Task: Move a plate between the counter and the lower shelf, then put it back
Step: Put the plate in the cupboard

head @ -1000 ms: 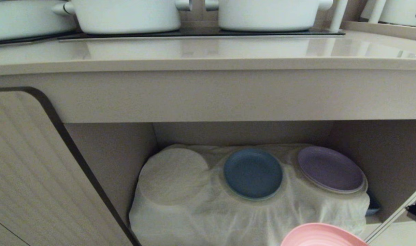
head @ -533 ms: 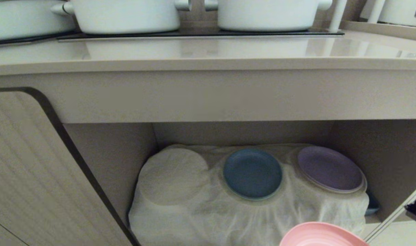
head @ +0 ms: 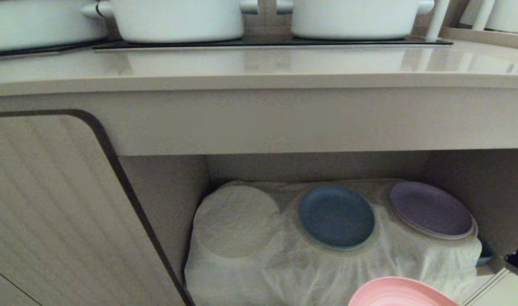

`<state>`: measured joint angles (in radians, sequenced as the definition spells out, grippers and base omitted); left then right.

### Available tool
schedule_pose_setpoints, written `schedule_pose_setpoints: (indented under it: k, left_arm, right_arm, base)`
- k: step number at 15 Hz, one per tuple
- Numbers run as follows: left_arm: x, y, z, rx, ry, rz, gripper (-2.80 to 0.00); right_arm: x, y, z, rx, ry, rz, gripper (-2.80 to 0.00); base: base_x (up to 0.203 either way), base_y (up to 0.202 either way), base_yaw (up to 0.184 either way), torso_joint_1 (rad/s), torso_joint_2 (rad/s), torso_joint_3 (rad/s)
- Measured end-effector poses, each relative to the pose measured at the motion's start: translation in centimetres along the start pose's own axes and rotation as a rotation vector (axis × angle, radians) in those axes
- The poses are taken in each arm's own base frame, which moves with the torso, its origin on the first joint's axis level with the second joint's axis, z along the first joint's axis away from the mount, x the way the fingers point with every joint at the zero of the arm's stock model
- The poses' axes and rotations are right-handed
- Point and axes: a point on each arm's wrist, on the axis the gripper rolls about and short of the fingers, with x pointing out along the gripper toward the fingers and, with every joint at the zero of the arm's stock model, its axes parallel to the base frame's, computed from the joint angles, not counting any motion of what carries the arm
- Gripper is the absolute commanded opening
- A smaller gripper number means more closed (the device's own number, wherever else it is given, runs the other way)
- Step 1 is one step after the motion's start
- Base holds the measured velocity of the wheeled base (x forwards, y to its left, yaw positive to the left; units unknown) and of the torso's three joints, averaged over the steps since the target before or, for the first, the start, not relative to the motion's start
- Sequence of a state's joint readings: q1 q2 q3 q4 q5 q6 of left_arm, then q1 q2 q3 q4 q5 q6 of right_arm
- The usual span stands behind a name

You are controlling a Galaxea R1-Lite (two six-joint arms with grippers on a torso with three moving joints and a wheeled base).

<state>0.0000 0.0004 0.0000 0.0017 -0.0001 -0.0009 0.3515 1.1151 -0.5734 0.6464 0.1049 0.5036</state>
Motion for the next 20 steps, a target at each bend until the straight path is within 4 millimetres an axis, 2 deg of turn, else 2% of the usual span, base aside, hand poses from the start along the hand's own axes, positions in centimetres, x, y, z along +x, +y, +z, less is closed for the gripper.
schedule_pose_setpoints:
  k: [13,20]
  left_arm:
    - [0.0,0.0,0.0,0.0,0.0,0.0,-2.8]
    - [0.0,0.0,0.0,0.0,0.0,0.0,-2.8]
  right_arm:
    - [0.04,-0.02,-0.02,-0.001,0.004,-0.002,-2.8]
    - [0.23,-0.09,-0.13,-0.001,0.012,-0.006,-2.8]
  base:
    - [0.0,0.195,-0.001,0.003,0.0,0.002]
    - [0.0,0.015,0.0,0.0,0.0,0.0]
